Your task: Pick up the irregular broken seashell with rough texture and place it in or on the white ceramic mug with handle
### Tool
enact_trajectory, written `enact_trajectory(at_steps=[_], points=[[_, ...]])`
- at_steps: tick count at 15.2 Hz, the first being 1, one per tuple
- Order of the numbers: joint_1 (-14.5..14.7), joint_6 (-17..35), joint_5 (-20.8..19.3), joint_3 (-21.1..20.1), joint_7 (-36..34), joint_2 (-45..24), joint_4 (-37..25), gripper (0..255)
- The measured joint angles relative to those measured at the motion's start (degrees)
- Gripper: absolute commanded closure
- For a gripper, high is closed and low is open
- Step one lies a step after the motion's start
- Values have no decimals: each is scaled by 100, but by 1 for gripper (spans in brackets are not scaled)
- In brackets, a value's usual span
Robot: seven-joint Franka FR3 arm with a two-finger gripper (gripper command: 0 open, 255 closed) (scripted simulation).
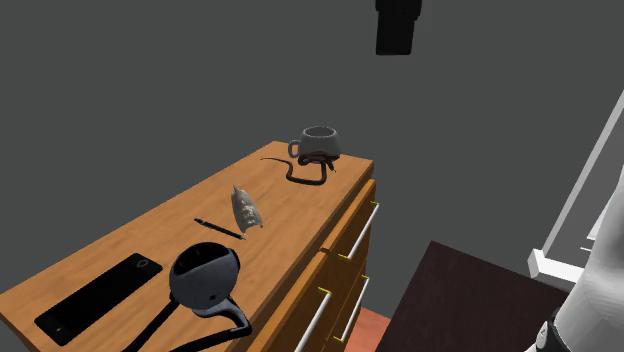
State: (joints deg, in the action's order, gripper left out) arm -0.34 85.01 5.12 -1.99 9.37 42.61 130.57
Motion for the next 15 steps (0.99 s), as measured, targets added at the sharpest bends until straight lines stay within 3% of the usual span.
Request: enact_trajectory(at_steps=[4,11,15], points=[[-39,455,-2,-117,-158,-108,275,0],[-166,2055,-21,-588,-810,-888,840,0],[-288,2893,-153,-832,-1228,-1572,848,0]])
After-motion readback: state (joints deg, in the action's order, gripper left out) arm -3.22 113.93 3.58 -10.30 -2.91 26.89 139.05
